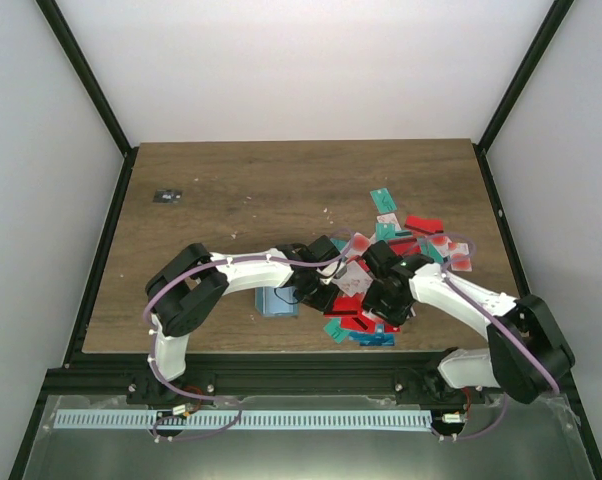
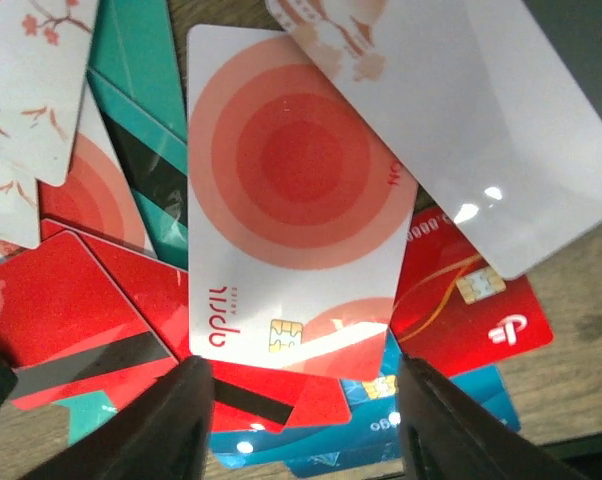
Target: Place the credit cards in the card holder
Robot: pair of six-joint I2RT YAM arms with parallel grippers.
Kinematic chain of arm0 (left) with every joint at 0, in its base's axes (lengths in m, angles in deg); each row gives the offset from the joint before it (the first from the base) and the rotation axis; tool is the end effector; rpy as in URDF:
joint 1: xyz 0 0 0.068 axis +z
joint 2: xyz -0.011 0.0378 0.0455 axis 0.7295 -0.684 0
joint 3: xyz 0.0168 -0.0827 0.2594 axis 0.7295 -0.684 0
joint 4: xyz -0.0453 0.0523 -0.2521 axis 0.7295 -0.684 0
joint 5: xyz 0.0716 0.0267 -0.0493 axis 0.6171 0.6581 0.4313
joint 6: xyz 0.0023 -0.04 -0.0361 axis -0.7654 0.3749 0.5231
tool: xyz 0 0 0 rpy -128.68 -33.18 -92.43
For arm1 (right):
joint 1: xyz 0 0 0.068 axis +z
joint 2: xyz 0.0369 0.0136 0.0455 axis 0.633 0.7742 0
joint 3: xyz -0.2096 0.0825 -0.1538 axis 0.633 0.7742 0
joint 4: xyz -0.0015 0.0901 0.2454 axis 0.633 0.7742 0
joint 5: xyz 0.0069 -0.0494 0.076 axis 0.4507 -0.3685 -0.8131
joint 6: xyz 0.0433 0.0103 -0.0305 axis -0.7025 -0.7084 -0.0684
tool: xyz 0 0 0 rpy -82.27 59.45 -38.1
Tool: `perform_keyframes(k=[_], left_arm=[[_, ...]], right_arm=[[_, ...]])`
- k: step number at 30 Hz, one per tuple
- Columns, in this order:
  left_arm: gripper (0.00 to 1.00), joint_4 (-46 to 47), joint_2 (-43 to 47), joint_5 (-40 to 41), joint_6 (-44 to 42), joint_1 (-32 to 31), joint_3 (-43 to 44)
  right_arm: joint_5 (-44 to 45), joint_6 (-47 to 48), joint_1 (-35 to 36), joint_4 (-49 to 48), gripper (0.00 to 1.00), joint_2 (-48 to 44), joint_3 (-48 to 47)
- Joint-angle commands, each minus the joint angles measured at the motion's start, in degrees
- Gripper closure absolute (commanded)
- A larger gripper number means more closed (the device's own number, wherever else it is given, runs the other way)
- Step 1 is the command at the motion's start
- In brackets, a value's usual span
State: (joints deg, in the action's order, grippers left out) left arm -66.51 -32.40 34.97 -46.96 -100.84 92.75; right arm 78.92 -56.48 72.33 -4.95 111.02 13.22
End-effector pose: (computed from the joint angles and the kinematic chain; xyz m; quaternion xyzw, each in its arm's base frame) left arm 0.2114 -0.3114 0.1387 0.2840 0.9293 -0.2347 0.0247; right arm 0.1669 0.1119 0.1700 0.2437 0.9676 0.0660 0.0095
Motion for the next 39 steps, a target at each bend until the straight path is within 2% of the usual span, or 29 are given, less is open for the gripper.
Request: perform_keyframes(k=[1,3,4,6,10,20,39], left_arm=[[0.96,-3.0,-0.6,0.9,0.5,-0.2,-1.4],[0.96,-2.9,-0.6,0.8,0.7,-0.2,-1.4],[0.96,-2.9,-0.6,0.7,0.8,-0.2,-1.4],[0.96,-3.1,-0.4,0.7,0.8,-0.2,-1.3],[0.96,-3.7,-0.2,1.0,0.2,-0.2,-1.1],[0.96,-3.2,-0.6,0.9,0.6,-0.2,-0.8],[0.96,-3.6,-2.2,0.7,-0.6,-0.1,0.8]], right_arm=[[0.3,2.2,-0.4,2.9,0.39,-1.9,-1.7],[0.0,2.7,-0.4,2.9,0.16,-1.8,-1.6],[0.1,3.0,-0.4,2.6,0.09,-1.7,-1.5],[0.2,3.3,-0.4,1.9,0.03,-0.7,-1.6],[0.1,3.5,-0.6,0.4,0.03,1.8,-2.1],[0.5,4.8,-2.5,0.0,0.14,7.1,-6.2],[-2.7,3.6,-2.5,1.7,0.14,6.7,-4.4]])
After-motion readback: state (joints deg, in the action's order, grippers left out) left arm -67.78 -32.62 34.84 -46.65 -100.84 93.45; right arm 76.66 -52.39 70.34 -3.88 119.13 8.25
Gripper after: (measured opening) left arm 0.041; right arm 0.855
